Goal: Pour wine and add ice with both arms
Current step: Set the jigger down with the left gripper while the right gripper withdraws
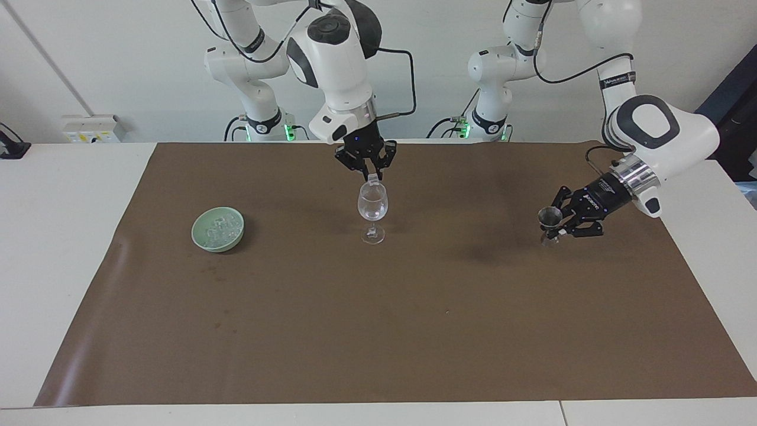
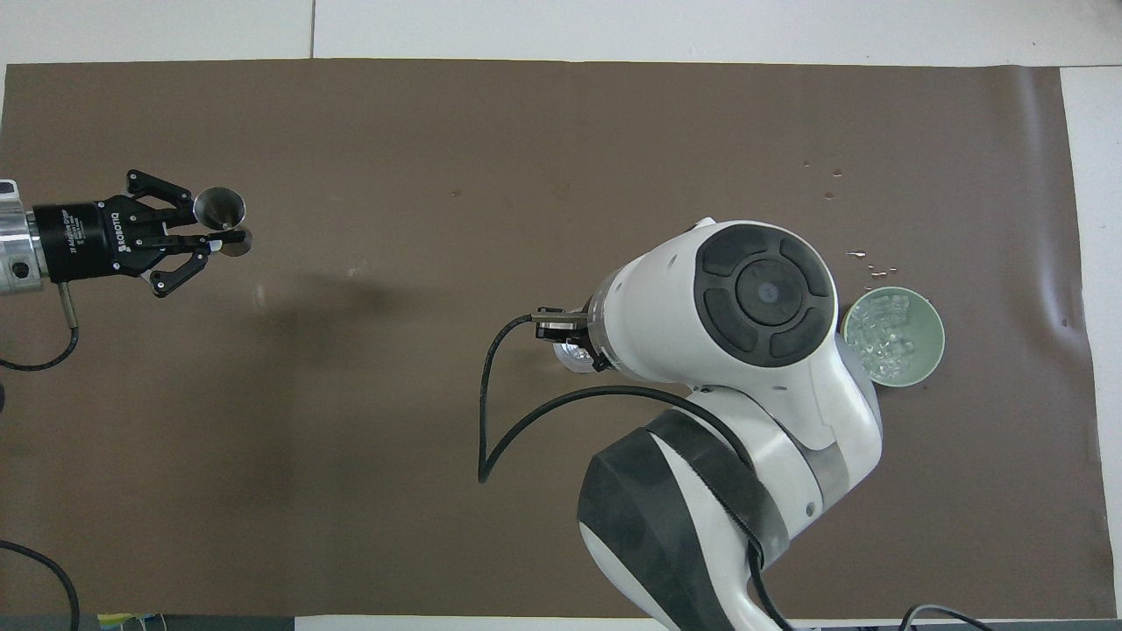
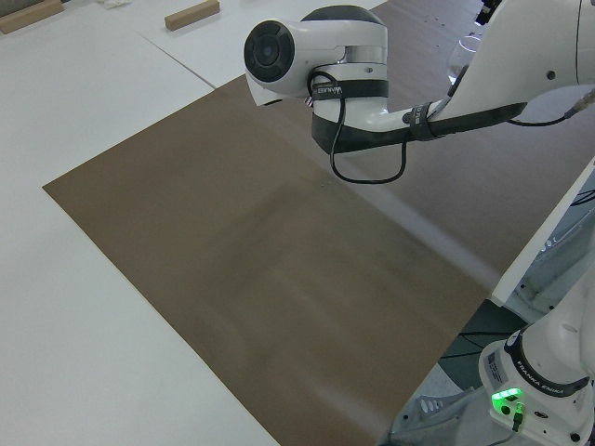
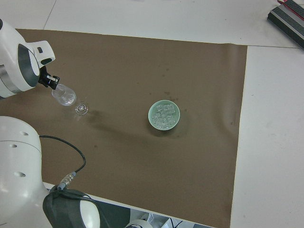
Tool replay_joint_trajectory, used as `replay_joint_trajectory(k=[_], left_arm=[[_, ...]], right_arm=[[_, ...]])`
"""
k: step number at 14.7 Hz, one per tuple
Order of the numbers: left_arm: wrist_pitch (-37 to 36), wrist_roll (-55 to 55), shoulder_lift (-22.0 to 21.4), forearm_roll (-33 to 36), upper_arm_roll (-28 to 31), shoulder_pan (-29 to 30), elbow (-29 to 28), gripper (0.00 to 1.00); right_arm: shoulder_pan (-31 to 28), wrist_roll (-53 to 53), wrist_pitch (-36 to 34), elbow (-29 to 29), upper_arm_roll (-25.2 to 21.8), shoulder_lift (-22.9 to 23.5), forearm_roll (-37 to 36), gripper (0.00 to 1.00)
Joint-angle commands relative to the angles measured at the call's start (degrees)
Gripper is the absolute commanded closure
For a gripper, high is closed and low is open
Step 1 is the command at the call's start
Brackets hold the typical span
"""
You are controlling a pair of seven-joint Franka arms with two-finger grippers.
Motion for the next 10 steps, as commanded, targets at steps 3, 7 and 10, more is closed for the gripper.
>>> replay_joint_trajectory(k=[3,7,10], left_arm=[[-9.86,10.37,9.45,-7.40,-0.60,8.54,1.22,1.00],[-11.00,10.37,13.31,-13.37,-0.60,12.67,-0.54,1.00],[-10.66,10.89,14.99,-14.69,-0.69,14.00,-0.97,1.00]], right_arm=[[0.59,0.28,0.66,-2.51,-0.09,-1.28,0.88,0.72],[0.59,1.25,0.83,-2.25,-0.09,-1.28,0.88,0.56],[0.59,1.25,0.92,-1.81,-0.18,-1.11,0.80,0.54]])
